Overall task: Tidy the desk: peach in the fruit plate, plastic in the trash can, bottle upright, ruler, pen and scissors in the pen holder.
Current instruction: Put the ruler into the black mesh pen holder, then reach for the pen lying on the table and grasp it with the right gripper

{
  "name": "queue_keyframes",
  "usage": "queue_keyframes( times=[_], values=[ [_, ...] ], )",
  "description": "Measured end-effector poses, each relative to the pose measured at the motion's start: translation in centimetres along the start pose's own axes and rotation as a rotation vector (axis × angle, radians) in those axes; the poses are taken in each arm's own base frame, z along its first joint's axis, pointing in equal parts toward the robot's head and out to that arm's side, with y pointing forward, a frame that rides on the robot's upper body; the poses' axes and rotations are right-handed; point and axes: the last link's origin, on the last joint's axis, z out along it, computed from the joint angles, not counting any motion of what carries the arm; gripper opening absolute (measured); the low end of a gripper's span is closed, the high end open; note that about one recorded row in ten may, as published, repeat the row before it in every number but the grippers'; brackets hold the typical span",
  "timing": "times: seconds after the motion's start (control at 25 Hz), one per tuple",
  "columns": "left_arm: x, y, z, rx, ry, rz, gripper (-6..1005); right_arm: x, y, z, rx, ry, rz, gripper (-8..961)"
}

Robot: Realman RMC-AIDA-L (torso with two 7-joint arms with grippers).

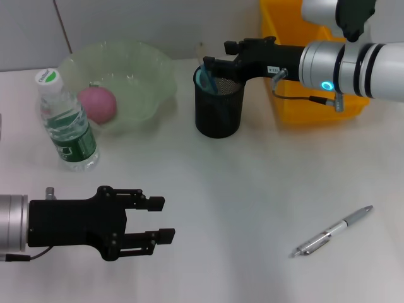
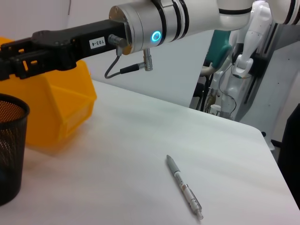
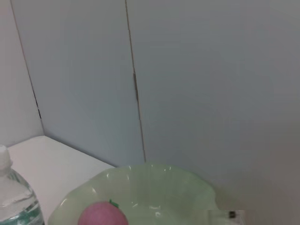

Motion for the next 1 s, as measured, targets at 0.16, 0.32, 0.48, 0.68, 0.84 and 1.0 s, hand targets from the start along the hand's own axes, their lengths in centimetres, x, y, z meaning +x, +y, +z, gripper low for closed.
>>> queue_keyframes(
  times=[0.16, 0.32, 0.48, 0.68, 0.84, 1.0],
  values=[
    [0.0, 0.0, 0.0, 0.000, 0.000, 0.000, 684, 0.0, -0.1, -0.1, 0.004, -0.002, 0.009, 590],
    [0.0, 0.0, 0.0, 0.000, 0.001, 0.000, 690, -0.3, -0.5, -0.8, 0.018, -0.029, 0.017, 743],
    [0.0, 0.0, -0.1, 0.001, 0.002, -0.001, 695, -2.1, -0.1, -4.0, -0.080, -0.125, 0.042, 752],
    [-0.1, 0.1, 0.0, -0.004, 0.011, -0.010, 702, -4.0, 1.0, -8.5, -0.317, 0.015, -0.095, 758],
    [0.0, 0.1, 0.3, -0.007, 0.036, -0.021, 707, -4.3, 1.0, -10.4, -0.444, 0.263, -0.247, 759],
    [0.0, 0.0, 0.3, 0.011, 0.067, -0.009, 712, -4.6, 1.6, -11.3, -0.563, 0.508, -0.348, 758]
  ],
)
